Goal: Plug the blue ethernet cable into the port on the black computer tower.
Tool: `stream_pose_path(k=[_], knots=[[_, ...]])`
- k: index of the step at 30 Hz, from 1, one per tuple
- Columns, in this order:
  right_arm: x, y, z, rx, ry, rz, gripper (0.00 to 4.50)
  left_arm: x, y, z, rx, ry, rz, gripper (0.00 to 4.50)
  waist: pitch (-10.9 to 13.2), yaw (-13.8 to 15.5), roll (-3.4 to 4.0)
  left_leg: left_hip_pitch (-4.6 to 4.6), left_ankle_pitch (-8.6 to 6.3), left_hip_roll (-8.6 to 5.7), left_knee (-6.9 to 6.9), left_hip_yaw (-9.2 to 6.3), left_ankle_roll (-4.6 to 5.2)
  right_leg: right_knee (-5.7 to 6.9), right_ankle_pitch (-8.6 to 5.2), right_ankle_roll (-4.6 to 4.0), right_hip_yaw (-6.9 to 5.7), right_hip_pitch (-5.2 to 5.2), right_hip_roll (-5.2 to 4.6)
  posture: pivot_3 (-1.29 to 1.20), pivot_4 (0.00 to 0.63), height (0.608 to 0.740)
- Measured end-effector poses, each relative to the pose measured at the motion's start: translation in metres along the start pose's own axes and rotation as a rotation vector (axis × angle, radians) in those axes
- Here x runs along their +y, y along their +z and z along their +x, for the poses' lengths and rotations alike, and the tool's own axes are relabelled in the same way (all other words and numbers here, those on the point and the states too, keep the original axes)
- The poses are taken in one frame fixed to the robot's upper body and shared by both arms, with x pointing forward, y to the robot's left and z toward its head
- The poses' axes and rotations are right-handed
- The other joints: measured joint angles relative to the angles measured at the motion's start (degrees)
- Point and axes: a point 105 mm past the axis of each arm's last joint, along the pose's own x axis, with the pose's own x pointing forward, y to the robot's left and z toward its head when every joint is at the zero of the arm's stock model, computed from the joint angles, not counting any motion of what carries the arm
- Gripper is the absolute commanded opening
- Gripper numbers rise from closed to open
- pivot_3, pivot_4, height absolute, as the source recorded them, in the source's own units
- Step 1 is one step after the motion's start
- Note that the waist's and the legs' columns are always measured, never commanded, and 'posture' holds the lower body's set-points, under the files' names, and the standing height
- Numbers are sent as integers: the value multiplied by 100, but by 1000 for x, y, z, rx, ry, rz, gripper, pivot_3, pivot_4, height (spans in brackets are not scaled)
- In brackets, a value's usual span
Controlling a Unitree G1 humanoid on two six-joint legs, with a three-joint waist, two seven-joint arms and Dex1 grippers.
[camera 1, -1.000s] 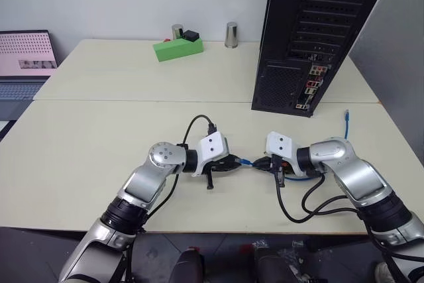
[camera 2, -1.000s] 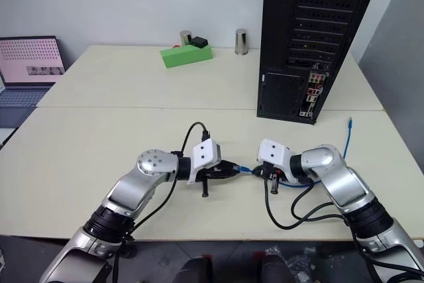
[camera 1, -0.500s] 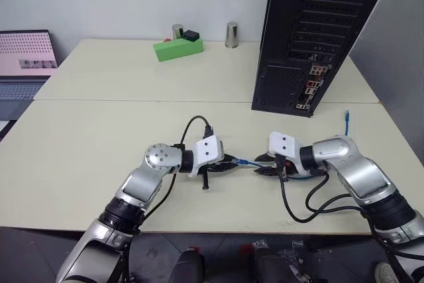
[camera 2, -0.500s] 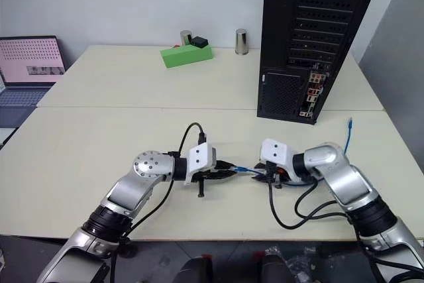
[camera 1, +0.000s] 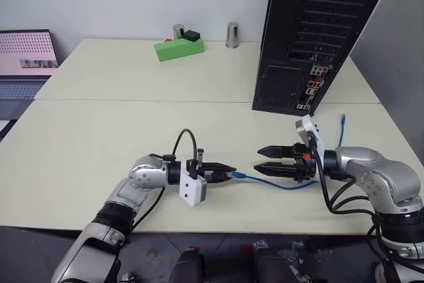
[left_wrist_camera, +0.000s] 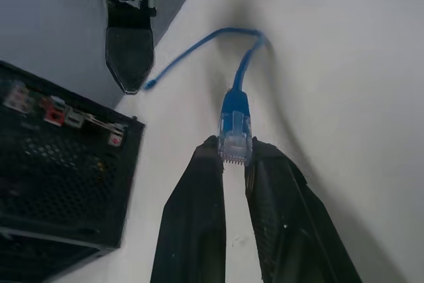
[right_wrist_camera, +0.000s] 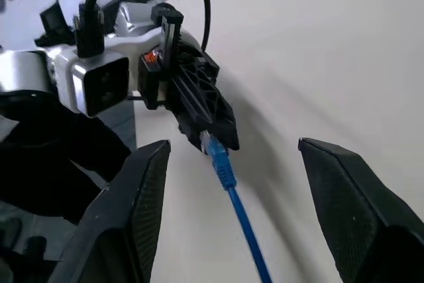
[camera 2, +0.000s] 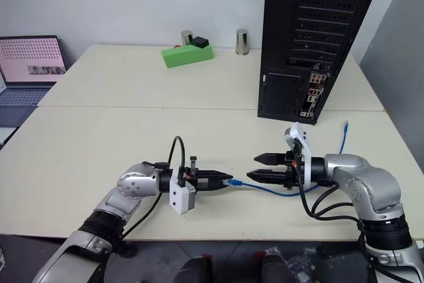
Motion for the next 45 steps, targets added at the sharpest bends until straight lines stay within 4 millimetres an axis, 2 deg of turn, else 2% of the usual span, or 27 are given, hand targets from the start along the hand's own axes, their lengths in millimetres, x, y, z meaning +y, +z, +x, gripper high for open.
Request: stream_pose_path(k=[4,10,18,22,28,33,42,44,45], knots=[[4,-10,6,0,21,62,3266,9,2,-4,-20,54,99,226,0,-9,0,1,0,0,0,1,0,1,0,1,0,0,0,0,150,740],[8,-16,21,2,60,71,3266,11,4,-3,-38,78,145,226,0,-15,0,0,0,0,-1,0,0,2,0,1,-1,-1,1,0,150,740],[5,-15,27,-3,68,65,3266,16,5,-2,-43,101,173,226,0,-16,0,1,0,0,-1,0,0,2,0,1,-3,-1,1,0,150,740],[5,-13,27,-12,69,54,2632,17,4,-4,-37,108,176,226,0,-16,0,0,0,0,-1,0,0,2,0,1,-3,-1,1,0,150,740],[2,-10,27,-15,65,49,1135,16,5,-3,-45,114,177,226,0,-16,0,1,0,0,-1,0,0,2,0,1,-3,-2,1,0,150,740],[0,-9,27,-14,65,51,96,17,6,-4,-48,125,178,226,0,-14,0,0,0,0,-1,0,0,2,0,1,-3,-1,1,0,150,740],[1,-10,29,1,86,49,0,16,7,-5,-46,122,179,226,0,-15,0,0,0,0,-1,0,0,2,0,1,-3,-1,1,0,150,740],[0,-11,28,10,84,50,0,14,7,-4,-43,118,165,926,0,-15,0,1,0,0,-1,0,0,2,0,1,-3,-1,1,0,150,740],[-1,-11,28,13,84,52,0,14,6,-4,-40,119,156,1000,0,-15,0,1,0,0,-1,0,0,2,0,1,-3,-1,1,0,150,740]])
